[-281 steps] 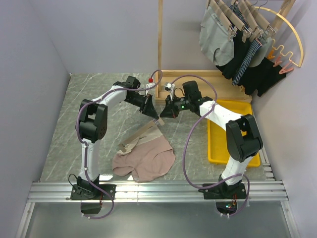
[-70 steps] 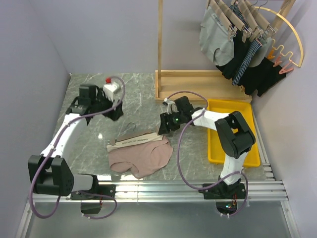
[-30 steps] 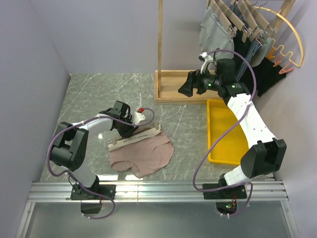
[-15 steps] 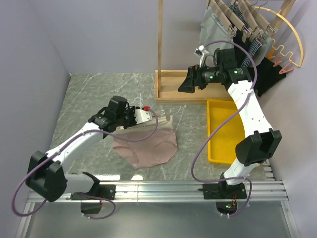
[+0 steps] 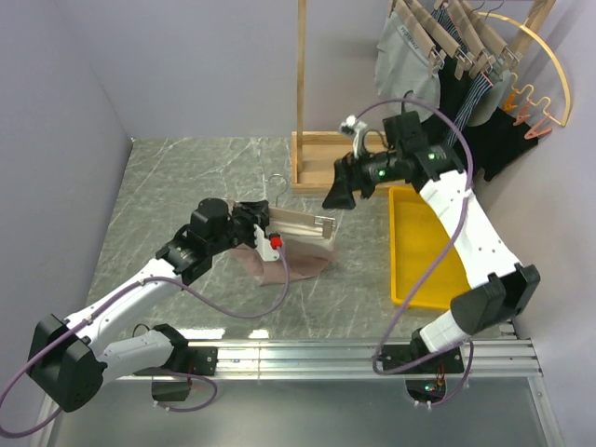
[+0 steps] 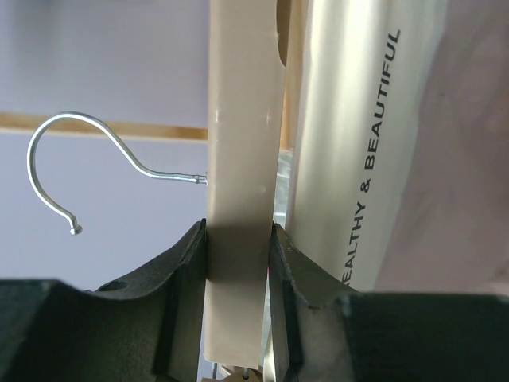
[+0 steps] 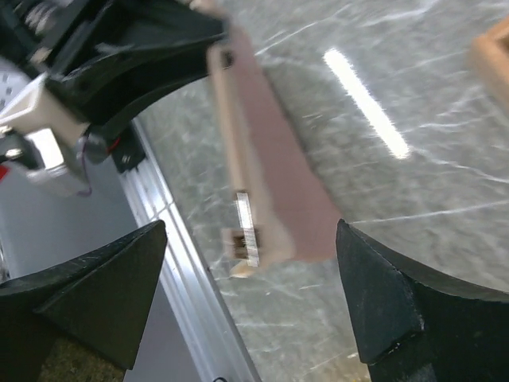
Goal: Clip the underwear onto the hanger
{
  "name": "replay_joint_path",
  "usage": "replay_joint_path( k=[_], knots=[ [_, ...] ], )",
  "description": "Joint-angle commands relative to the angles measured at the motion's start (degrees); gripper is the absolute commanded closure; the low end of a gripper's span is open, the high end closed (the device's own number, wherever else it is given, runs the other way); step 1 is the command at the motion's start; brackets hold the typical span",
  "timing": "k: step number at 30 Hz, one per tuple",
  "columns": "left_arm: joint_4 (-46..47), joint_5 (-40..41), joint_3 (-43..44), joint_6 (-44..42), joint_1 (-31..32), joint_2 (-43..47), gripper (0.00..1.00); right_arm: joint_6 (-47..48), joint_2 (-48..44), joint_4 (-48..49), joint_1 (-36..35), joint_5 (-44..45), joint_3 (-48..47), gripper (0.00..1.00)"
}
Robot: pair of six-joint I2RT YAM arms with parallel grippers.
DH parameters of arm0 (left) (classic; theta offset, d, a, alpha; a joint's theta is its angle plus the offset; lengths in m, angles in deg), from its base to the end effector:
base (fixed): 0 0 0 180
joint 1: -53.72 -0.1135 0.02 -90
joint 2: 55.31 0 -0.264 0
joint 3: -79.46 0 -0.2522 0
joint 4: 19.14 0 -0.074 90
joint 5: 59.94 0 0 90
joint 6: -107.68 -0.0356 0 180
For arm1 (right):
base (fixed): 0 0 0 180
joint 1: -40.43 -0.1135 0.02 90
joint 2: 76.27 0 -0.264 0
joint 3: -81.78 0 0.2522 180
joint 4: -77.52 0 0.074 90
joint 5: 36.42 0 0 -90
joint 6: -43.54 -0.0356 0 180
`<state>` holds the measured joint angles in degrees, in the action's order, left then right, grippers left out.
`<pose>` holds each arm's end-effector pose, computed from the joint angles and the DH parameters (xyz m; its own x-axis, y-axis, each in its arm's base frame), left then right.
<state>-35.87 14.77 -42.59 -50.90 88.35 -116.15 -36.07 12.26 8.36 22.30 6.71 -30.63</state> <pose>0.1965 -0.1471 0.2949 0.5997 0.6772 -0.4264 0.5320 0.0607 0.8445 0.2894 0.1221 0.4096 -0.5378 -0.3058 -0.7856 -0.8111 0.4420 0.3832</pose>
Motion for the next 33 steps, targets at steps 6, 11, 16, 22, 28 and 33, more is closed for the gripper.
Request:
replay_joint_path(
  k=[6,11,16,22,28,33],
  knots=[
    [15.5,-0.2,-1.9,-9.7,1.8,0.9,0.92,1.9,-7.6,0.6,-7.2,3.7,8.0,0.14],
    [16.0,-2.4,-2.5,-11.2,2.1,1.9,0.93,1.3,-6.2,2.0,-8.2,7.1,7.8,0.21],
    [14.4,-4.2,-2.7,-11.8,3.2,2.6,0.93,0.3,-3.6,3.5,-9.5,7.4,5.3,0.3],
    [13.9,-3.8,-2.2,-11.1,4.3,2.0,0.94,0.4,-2.9,4.4,-12.1,7.1,5.6,0.45],
    [14.7,-3.9,-1.6,-9.9,4.3,1.6,0.94,0.8,-3.8,5.5,-13.7,7.0,8.1,0.68],
    [15.6,-3.5,-0.9,-8.0,4.3,0.8,0.94,1.4,-3.5,4.0,-13.7,5.8,7.7,0.98]
  ],
)
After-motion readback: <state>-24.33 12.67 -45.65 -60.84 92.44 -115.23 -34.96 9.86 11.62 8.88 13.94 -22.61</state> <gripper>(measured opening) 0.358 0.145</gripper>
